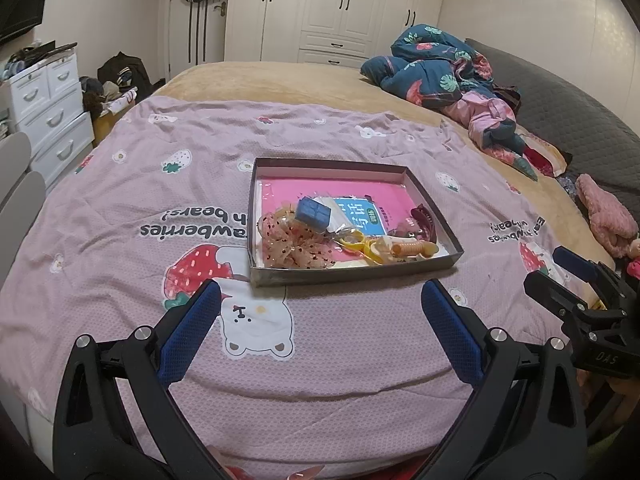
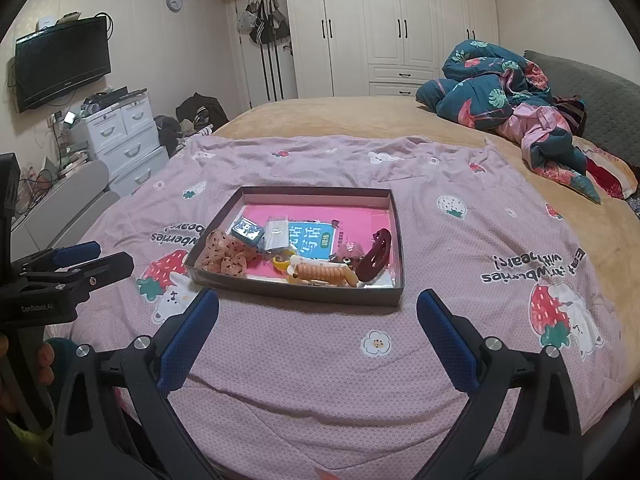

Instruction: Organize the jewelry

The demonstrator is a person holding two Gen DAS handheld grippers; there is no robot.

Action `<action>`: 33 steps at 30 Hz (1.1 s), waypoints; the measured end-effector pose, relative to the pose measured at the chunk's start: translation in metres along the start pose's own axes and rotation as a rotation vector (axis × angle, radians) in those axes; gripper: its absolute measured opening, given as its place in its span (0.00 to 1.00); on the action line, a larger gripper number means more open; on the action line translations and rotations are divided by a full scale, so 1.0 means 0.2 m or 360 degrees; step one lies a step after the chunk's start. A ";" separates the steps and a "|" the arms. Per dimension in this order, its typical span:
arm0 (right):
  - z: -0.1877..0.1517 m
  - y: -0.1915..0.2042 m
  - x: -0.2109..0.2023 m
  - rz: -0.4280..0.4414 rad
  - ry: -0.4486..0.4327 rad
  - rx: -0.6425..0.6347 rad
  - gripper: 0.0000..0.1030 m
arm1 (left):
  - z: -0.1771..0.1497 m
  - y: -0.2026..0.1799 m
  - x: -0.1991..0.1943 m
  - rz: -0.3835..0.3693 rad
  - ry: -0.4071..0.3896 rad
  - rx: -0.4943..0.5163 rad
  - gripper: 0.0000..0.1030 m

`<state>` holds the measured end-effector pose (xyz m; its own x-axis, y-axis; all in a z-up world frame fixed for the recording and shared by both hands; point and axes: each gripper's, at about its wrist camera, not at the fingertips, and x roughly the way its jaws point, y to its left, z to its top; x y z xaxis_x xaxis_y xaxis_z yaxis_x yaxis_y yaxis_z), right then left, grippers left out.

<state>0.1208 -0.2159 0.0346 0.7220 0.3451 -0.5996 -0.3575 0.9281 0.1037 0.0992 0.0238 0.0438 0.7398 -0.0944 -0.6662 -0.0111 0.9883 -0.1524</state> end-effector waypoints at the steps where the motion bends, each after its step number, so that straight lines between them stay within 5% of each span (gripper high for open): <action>1: 0.00 0.00 0.00 -0.0001 -0.0001 -0.0001 0.96 | 0.00 0.00 0.00 -0.0001 0.0001 -0.0001 0.91; 33: -0.01 0.01 0.00 0.0003 0.0000 -0.0008 0.96 | -0.01 0.02 0.00 0.0012 0.0007 0.0002 0.91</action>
<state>0.1190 -0.2142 0.0339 0.7213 0.3471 -0.5994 -0.3619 0.9267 0.1010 0.0975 0.0273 0.0418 0.7368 -0.0876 -0.6705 -0.0157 0.9891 -0.1464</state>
